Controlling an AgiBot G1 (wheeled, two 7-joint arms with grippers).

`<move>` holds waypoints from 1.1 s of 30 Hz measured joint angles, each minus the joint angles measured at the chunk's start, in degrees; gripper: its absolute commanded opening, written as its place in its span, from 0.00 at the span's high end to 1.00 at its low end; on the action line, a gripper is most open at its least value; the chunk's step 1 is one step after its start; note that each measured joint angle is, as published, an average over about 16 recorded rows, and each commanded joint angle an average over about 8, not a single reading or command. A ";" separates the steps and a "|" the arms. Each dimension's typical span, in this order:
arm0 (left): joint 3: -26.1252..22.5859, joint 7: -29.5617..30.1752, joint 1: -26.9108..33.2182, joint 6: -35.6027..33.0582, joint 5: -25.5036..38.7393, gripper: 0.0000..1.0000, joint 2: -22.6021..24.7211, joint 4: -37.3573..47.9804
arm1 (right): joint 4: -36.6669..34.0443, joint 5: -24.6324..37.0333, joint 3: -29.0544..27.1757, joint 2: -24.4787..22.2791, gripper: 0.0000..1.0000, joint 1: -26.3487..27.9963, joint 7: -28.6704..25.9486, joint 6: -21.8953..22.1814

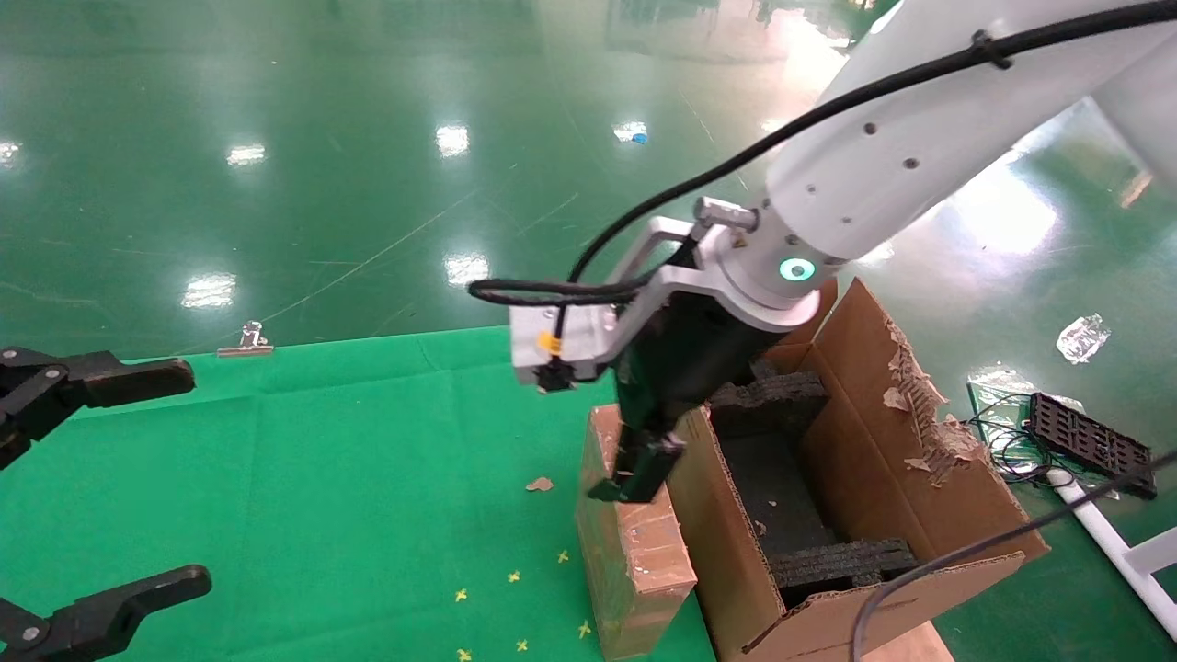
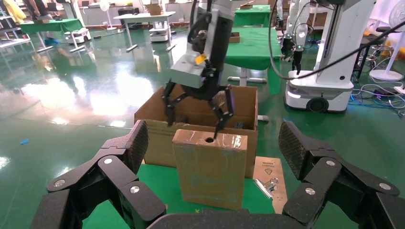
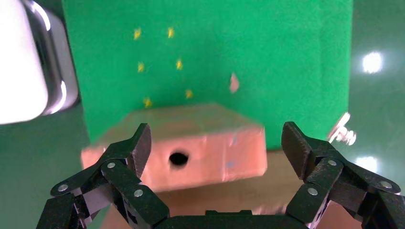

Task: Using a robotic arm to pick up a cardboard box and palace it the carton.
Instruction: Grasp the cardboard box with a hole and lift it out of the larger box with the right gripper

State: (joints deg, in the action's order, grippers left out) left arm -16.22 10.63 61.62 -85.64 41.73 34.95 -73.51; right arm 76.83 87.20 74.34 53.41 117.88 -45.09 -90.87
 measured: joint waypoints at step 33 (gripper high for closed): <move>-0.13 -0.07 0.03 0.06 -0.09 0.00 -0.06 0.00 | -14.46 -10.12 18.31 2.70 0.00 7.39 -22.79 1.34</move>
State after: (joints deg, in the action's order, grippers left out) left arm -16.35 10.57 61.65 -85.58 41.64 34.90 -73.51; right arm 62.37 77.09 92.65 56.11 125.27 -67.88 -89.53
